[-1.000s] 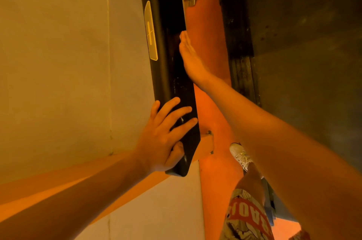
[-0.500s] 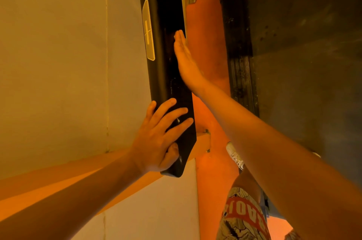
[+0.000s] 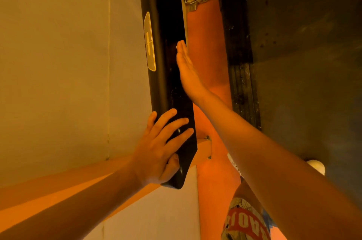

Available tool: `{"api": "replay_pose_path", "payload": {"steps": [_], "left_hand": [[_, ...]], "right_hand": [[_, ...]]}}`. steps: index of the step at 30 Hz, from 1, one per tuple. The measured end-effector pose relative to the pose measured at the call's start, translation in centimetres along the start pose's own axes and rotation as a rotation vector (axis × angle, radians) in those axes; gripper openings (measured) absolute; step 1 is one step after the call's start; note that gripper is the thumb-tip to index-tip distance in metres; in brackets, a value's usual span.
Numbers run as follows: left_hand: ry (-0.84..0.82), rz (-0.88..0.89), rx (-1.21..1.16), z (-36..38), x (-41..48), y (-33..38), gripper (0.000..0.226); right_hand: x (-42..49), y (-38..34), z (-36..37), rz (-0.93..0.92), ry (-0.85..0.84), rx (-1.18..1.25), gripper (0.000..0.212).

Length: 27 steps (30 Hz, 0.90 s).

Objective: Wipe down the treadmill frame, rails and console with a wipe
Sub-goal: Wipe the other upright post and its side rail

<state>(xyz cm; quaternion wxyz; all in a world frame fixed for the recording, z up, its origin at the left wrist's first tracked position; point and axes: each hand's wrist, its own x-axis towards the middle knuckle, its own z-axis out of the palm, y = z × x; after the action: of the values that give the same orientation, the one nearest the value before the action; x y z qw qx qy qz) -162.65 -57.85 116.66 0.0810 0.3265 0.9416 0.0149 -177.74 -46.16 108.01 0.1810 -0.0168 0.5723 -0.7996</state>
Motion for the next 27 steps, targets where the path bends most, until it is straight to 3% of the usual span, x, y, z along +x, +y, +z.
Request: {"api": "replay_pose_path", "payload": {"steps": [4,9,17,23,25,27], "left_hand": [[0.014,-0.003,-0.024,0.3,-0.1,-0.1,0.053],[0.021,-0.003,-0.024,0.4,-0.2,-0.2,0.051],[-0.003,-0.016,-0.022,0.1,-0.1,0.0,0.056],[-0.005,-0.015,-0.026,0.2,-0.1,-0.1,0.056],[-0.005,-0.017,-0.025,0.2,-0.1,-0.2,0.057],[-0.007,-0.023,-0.026,0.2,-0.1,-0.1,0.057]], "right_hand": [[-0.4,-2.5,0.9,-0.115,-0.029,0.000,0.066],[-4.5,-0.5,0.9,-0.189,-0.130,-0.026,0.061],[-2.0,0.1,-0.4,-0.021,-0.098,-0.034,0.065],[-5.4,2.8,-0.4,-0.109,-0.228,-0.036,0.064],[-5.3,3.9,-0.7,-0.054,-0.180,-0.054,0.076],[-4.4,3.9,-0.8,0.033,-0.127,-0.044,0.070]]}}
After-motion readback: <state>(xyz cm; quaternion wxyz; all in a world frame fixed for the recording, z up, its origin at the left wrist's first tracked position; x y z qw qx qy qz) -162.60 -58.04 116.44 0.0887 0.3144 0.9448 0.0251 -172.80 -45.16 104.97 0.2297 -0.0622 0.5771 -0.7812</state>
